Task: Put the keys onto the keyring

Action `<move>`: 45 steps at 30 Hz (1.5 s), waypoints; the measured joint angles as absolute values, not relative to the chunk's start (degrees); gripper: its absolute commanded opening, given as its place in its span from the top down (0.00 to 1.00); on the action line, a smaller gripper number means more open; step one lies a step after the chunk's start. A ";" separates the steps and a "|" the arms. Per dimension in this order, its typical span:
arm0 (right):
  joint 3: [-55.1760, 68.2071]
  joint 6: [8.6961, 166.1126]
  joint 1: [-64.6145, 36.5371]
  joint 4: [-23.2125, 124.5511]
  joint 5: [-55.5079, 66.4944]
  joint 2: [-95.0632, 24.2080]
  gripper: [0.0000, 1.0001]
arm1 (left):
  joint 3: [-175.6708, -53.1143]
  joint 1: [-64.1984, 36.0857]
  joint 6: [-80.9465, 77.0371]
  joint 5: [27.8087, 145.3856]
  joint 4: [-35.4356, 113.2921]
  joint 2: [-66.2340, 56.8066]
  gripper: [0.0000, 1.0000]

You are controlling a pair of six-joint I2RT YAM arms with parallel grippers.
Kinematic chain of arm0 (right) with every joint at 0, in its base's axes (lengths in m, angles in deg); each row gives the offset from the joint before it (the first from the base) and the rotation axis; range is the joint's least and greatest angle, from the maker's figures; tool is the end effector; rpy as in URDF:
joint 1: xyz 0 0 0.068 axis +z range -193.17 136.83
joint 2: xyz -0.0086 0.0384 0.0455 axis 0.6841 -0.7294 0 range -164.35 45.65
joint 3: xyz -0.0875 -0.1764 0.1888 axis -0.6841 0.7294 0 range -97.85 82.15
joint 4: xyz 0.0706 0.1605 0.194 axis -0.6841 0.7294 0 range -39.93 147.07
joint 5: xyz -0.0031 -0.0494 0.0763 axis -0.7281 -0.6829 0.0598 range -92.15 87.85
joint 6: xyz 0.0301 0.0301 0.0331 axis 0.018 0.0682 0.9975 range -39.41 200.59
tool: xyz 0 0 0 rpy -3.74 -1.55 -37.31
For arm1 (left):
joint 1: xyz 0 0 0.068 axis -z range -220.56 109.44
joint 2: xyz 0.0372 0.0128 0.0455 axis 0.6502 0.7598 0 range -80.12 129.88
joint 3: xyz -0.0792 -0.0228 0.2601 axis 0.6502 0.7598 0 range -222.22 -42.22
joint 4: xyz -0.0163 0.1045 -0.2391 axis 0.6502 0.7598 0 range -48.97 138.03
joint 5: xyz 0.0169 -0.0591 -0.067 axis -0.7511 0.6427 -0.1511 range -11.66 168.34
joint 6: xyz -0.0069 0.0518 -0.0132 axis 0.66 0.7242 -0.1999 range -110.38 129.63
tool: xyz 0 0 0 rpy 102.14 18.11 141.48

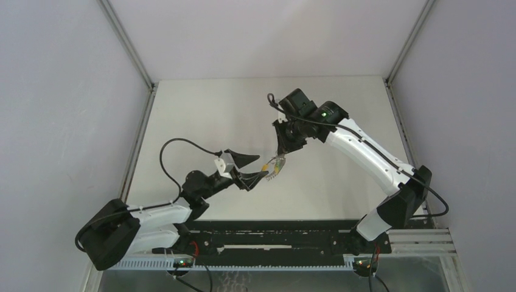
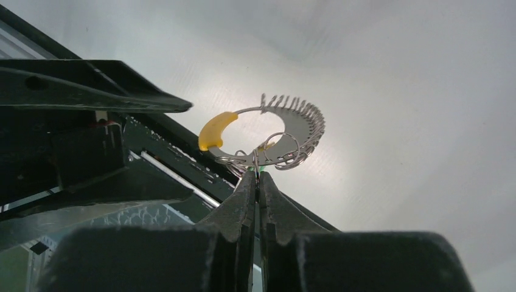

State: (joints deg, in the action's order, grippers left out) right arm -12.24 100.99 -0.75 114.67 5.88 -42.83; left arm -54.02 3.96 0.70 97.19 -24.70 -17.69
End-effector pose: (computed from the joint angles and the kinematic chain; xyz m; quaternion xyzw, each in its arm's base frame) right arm 0.2237 0.2110 0.3690 -0.2019 0.9393 0.1978 0.1946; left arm 0.1370 -0.1508 0.2243 0.3071 0.5314 -0.4411 0.6548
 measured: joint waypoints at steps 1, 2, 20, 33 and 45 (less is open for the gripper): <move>-12.44 100.97 -0.56 114.78 5.91 -43.32 1.00 | -54.34 3.96 0.59 97.47 -24.66 -16.55 0.32; -12.70 100.97 -0.34 114.98 5.88 -43.77 1.00 | -54.63 3.96 0.54 97.65 -24.70 -15.63 0.32; -13.49 105.10 1.04 113.49 -1.28 -44.52 1.00 | -56.88 4.94 -16.02 87.42 -26.39 -17.10 0.51; -12.74 107.53 1.19 109.99 -1.85 -45.87 1.00 | -57.93 8.74 -30.41 84.84 -16.31 -17.10 0.57; -11.54 107.86 1.19 108.44 1.27 -45.87 1.00 | -60.55 8.79 -37.66 82.02 -14.67 -12.48 0.56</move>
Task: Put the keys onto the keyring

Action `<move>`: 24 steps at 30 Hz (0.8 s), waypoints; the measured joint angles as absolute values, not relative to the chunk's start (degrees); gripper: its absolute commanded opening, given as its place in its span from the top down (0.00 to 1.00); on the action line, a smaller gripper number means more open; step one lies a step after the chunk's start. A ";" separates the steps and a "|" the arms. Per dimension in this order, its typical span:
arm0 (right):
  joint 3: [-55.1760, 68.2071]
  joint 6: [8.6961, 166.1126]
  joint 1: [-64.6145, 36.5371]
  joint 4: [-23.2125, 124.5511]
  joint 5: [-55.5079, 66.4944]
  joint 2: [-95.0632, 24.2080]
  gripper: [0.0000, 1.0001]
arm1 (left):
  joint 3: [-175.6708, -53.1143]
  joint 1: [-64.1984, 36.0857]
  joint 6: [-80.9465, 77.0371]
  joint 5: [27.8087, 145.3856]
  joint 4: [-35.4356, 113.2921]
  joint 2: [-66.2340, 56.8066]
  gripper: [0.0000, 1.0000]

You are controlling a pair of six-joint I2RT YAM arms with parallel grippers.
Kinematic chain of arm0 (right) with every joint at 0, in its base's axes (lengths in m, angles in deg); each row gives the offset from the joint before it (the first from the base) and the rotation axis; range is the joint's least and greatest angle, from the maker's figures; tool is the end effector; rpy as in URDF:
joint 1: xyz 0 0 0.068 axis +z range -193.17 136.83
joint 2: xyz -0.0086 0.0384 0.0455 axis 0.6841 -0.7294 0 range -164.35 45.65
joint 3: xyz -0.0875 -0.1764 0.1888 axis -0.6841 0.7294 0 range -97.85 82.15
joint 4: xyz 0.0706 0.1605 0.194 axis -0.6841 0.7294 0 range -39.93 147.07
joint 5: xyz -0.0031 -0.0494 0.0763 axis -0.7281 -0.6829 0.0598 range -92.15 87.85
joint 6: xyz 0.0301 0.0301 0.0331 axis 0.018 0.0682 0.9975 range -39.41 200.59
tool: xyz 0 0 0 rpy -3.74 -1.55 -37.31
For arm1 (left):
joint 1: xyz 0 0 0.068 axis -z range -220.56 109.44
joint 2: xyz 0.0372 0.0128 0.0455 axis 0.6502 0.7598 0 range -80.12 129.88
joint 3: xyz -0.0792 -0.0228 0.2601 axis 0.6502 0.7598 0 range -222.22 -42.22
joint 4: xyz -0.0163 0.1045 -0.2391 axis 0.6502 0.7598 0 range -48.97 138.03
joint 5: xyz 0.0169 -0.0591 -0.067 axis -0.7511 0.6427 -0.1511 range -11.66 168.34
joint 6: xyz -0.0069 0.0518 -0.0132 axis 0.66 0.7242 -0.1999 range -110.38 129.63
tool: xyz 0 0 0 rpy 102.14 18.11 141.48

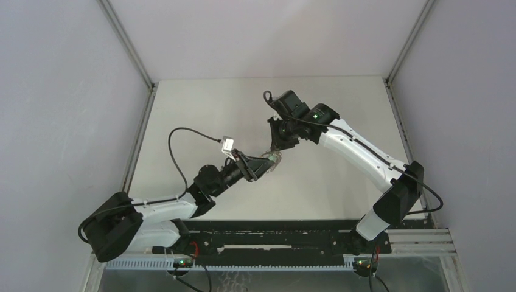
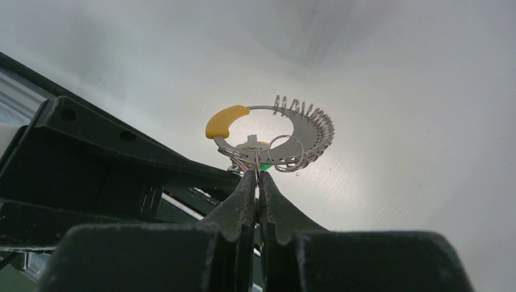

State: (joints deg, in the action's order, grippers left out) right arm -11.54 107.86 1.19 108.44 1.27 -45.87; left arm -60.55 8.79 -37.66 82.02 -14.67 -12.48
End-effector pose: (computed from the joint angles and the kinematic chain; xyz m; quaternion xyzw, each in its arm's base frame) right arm 0.2350 0.2327 0.3556 -0.1506 0.9445 0.1932 0.2189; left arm 0.1504 -0.1786 0.2233 0.0359 0.6657 -0.5707 0.4795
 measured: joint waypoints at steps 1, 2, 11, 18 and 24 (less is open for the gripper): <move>-11.37 107.86 1.19 108.31 1.56 -45.85 1.00 | -60.55 8.76 -37.79 81.38 -14.45 -12.46 0.56; -11.12 107.86 1.19 108.09 1.82 -45.79 1.00 | -60.55 8.76 -37.79 80.84 -14.32 -12.46 0.56; -9.25 107.94 0.89 106.52 4.22 -44.41 1.00 | -60.55 7.72 -37.68 76.82 -11.85 -12.83 0.55; -9.25 108.01 0.47 105.93 5.53 -43.82 1.00 | -60.55 7.15 -37.53 76.10 -11.17 -12.81 0.56; -9.25 108.03 0.41 105.86 6.26 -43.82 1.00 | -60.57 7.15 -37.68 77.71 -13.03 -12.02 0.66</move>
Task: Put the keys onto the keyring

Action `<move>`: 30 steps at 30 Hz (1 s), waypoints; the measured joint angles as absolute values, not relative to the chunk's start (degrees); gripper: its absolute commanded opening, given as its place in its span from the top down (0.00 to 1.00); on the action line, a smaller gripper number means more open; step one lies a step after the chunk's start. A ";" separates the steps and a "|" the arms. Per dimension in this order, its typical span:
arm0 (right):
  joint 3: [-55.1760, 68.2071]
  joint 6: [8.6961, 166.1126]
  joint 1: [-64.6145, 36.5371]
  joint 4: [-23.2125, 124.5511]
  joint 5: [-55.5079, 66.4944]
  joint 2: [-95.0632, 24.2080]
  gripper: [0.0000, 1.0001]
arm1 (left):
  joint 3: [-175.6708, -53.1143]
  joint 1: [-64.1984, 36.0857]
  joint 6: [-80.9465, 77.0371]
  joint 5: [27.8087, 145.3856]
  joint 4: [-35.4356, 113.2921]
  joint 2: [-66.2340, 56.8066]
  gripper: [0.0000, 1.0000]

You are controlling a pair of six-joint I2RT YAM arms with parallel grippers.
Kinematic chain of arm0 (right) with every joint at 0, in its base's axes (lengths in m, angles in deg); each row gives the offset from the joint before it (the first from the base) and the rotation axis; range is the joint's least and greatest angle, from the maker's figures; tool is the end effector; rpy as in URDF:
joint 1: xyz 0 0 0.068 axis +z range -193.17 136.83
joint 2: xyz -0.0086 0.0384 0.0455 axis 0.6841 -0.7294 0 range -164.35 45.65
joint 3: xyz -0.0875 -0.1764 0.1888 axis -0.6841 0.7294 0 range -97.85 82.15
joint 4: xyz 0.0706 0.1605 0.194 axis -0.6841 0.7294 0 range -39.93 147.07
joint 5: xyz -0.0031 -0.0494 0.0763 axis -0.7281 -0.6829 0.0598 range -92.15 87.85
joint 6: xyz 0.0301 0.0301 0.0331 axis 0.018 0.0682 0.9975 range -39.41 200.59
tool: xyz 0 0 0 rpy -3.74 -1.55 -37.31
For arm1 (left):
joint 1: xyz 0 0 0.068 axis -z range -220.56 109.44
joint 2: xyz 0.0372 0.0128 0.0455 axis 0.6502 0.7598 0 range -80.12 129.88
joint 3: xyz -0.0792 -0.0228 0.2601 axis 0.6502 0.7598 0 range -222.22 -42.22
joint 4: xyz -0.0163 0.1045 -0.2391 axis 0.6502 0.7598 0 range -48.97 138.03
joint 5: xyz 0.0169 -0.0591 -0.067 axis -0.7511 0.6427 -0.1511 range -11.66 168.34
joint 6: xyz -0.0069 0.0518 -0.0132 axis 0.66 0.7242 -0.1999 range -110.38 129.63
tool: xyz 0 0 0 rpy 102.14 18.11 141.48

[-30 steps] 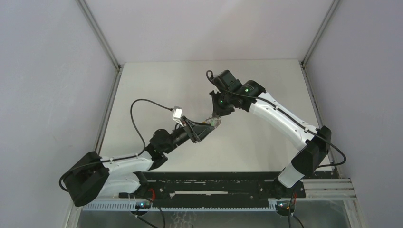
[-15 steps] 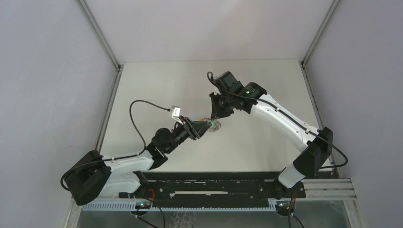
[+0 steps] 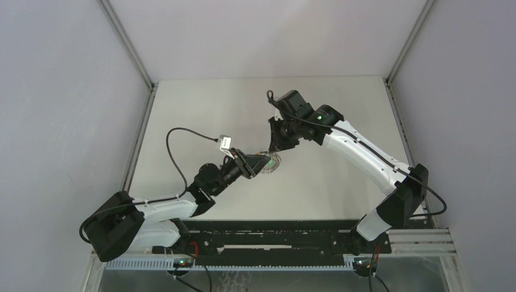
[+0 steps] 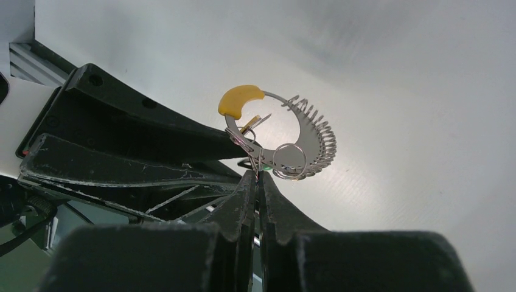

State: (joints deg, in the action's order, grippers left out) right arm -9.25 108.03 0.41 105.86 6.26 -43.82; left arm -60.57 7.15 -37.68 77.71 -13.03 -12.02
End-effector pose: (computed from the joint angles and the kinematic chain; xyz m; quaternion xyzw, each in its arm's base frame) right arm 0.2319 0.2278 0.3575 -0.1556 0.9355 0.2364 0.2113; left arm 0.1583 -0.1734 0.2186 -0.0016 0.6800 -0.5381 0.4980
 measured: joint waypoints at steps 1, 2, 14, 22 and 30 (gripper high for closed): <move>-9.22 108.03 0.41 105.80 6.37 -43.82 1.00 | -60.57 7.15 -37.66 78.11 -13.51 -11.85 0.66; -9.16 108.01 0.38 105.60 6.54 -43.82 1.00 | -60.57 7.15 -37.66 78.50 -13.88 -11.74 0.69; -8.83 107.57 -0.40 105.16 10.80 -43.82 1.00 | -60.90 6.82 -36.35 79.37 -15.87 -9.99 1.00; -7.91 106.68 -1.56 105.03 15.13 -43.82 1.00 | -61.05 7.52 -25.99 77.12 -11.61 -13.97 1.00; -5.03 106.54 -3.83 103.28 22.08 -43.82 1.00 | -62.10 12.61 -6.56 69.47 -3.48 -18.58 1.00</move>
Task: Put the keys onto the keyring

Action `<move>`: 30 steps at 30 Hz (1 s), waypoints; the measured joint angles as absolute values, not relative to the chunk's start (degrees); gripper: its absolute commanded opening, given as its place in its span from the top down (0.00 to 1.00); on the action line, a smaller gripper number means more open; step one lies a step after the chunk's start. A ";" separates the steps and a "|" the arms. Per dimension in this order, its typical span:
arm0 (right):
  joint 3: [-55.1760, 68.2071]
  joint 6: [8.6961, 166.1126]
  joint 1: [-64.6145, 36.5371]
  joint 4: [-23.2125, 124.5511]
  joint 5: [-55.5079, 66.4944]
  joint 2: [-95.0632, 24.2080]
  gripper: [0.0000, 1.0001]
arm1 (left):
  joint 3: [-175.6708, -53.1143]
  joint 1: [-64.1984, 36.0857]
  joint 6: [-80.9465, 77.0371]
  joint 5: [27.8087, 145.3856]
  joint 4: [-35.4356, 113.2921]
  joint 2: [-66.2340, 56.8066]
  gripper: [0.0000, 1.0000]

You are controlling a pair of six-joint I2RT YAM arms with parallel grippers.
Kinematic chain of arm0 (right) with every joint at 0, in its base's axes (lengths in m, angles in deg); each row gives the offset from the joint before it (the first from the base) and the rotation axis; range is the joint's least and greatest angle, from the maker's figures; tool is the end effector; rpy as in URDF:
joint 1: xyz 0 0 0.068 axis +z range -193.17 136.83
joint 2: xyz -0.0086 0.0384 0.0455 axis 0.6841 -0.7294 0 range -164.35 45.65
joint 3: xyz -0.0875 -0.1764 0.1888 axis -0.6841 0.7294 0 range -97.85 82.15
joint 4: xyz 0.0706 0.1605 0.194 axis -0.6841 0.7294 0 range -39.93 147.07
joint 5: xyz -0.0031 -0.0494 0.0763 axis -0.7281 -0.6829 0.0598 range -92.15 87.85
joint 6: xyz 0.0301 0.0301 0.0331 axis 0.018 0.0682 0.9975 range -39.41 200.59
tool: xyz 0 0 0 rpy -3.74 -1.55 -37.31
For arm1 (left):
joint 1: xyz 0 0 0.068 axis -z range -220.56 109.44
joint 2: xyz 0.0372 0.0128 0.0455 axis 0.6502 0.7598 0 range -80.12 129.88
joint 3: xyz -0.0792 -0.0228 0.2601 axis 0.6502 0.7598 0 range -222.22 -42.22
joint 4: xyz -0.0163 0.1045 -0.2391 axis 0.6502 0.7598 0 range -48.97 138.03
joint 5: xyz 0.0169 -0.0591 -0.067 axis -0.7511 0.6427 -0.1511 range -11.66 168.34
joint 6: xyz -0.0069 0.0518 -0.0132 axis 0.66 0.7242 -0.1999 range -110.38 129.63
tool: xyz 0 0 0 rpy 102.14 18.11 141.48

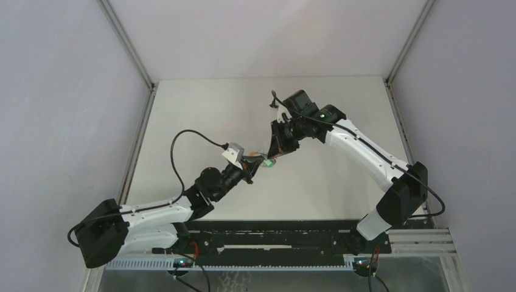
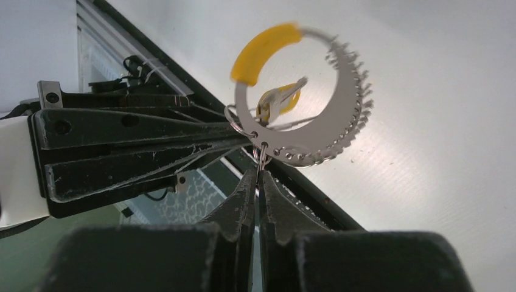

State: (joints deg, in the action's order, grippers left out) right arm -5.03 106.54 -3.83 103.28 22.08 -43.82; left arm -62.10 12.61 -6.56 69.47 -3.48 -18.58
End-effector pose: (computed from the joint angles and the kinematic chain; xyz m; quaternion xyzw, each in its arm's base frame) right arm 0.2423 0.2174 0.3399 -0.1706 0.9201 0.3252 0.1360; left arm 0.1399 -0.1776 0.2331 0.1648 0.6695 -0.3672 0.6243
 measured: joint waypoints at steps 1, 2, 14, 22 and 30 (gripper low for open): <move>-4.52 106.57 -4.25 103.02 23.20 -43.80 1.00 | -62.10 13.00 -4.24 68.69 -3.33 -18.56 1.00; -4.20 106.57 -4.60 102.93 24.27 -43.80 1.00 | -62.10 13.40 -2.19 67.90 -3.22 -18.56 1.00; -0.15 107.70 -6.85 100.75 37.34 -43.77 1.00 | -60.40 19.52 22.16 60.27 -10.32 -16.02 1.00; 3.87 109.12 -7.62 98.21 40.00 -43.69 1.00 | -54.17 19.17 24.21 64.42 -18.41 -16.26 1.00; 8.66 102.37 -7.88 92.23 33.18 -37.83 0.70 | -53.53 14.88 19.14 69.17 -21.71 -16.40 0.99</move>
State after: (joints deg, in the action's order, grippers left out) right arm 8.66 102.37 -7.88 92.23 33.18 -37.83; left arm -53.53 14.88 19.14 69.17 -21.71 -16.40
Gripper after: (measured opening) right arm 0.110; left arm 0.006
